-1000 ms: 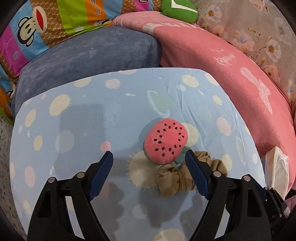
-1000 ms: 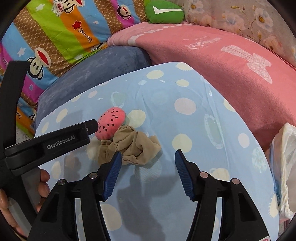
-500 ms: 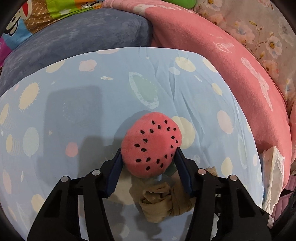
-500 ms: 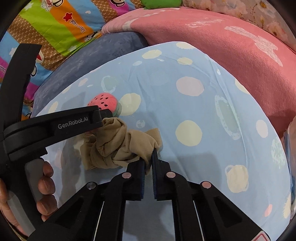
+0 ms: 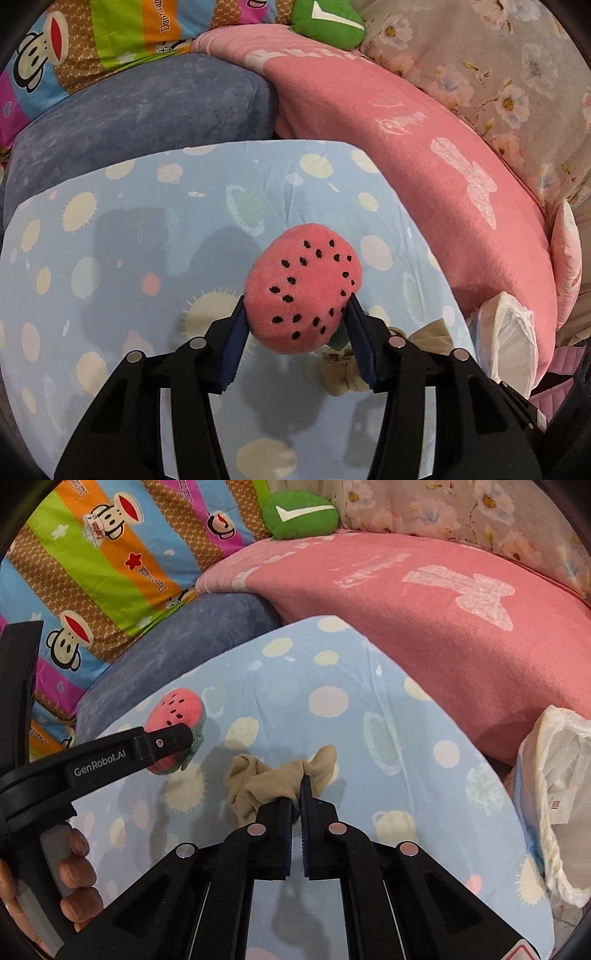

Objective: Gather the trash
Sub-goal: 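Carry the watermelon pouch and beige tie up over the white bin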

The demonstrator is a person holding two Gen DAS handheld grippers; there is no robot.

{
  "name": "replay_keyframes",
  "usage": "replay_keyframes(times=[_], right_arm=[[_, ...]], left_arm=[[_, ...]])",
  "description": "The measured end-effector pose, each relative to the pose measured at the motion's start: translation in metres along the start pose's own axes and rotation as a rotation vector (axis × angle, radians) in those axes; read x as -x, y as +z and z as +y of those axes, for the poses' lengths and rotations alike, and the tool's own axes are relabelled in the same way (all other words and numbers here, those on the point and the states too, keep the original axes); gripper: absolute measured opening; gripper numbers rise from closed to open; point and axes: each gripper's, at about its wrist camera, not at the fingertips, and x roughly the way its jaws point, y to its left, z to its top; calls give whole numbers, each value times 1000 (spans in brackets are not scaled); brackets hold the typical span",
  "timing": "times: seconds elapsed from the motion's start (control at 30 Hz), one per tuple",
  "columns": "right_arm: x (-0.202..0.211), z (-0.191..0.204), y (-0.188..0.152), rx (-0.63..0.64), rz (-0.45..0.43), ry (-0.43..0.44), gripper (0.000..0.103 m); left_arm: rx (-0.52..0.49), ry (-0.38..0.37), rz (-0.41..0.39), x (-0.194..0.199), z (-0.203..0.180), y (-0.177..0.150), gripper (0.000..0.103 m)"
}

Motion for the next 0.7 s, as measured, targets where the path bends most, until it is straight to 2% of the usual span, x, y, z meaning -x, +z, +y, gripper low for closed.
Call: replay_keyframes(times=[0.33,0.7], right_arm=[[98,-32,26,-20,-193,-39,4],[183,-109,33,-105,-335,-128,4]], left_arm=[[-93,-57,-102,65,-76,-3,48],[-212,-122,-155,102,-166,-18,49]])
